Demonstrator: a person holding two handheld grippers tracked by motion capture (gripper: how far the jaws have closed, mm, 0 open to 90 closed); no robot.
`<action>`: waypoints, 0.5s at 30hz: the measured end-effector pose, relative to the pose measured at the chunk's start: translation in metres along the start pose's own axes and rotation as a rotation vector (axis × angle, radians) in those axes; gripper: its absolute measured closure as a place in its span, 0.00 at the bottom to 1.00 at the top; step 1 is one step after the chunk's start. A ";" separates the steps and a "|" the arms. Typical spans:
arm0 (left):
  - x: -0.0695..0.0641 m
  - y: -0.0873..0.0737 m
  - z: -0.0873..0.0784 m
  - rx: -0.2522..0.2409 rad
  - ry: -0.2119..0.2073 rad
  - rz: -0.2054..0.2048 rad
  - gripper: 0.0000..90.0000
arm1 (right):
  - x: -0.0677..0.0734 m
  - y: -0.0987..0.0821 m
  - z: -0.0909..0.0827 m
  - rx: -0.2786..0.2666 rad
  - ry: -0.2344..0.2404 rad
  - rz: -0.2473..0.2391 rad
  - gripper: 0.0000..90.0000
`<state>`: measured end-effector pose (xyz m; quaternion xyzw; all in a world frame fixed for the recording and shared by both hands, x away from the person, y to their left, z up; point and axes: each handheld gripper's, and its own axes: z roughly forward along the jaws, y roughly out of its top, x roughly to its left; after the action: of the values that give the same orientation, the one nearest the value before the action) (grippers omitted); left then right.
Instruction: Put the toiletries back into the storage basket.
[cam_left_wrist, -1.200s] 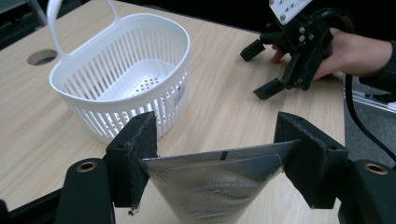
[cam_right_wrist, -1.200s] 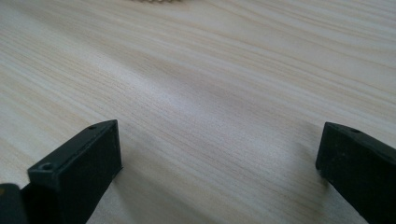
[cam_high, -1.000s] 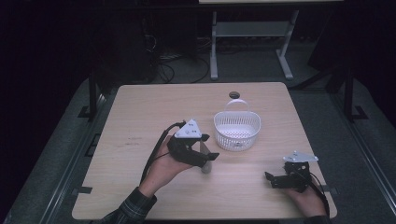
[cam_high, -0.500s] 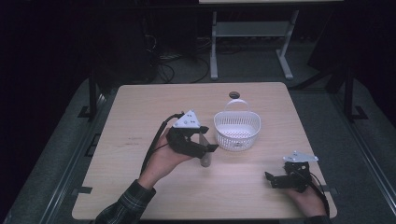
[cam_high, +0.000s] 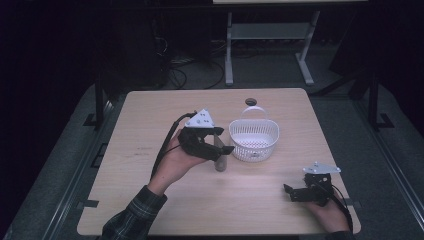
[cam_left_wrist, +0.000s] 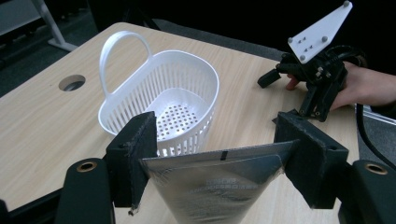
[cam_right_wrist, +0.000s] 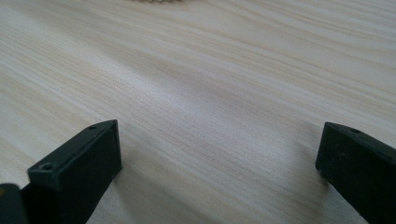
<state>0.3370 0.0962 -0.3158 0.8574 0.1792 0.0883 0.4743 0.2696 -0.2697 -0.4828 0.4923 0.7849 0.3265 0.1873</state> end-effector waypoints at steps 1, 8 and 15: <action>0.001 0.001 0.000 -0.002 -0.001 -0.001 0.33 | 0.000 0.000 0.000 0.000 0.000 0.000 0.00; 0.007 0.009 0.000 -0.012 -0.001 -0.002 0.33 | 0.000 0.000 0.000 0.001 0.000 0.000 0.00; 0.011 0.017 0.000 -0.018 0.004 0.002 0.33 | 0.000 0.000 0.000 0.000 0.000 0.000 0.00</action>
<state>0.3510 0.0920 -0.3014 0.8531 0.1783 0.0920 0.4816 0.2696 -0.2697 -0.4828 0.4924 0.7848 0.3266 0.1873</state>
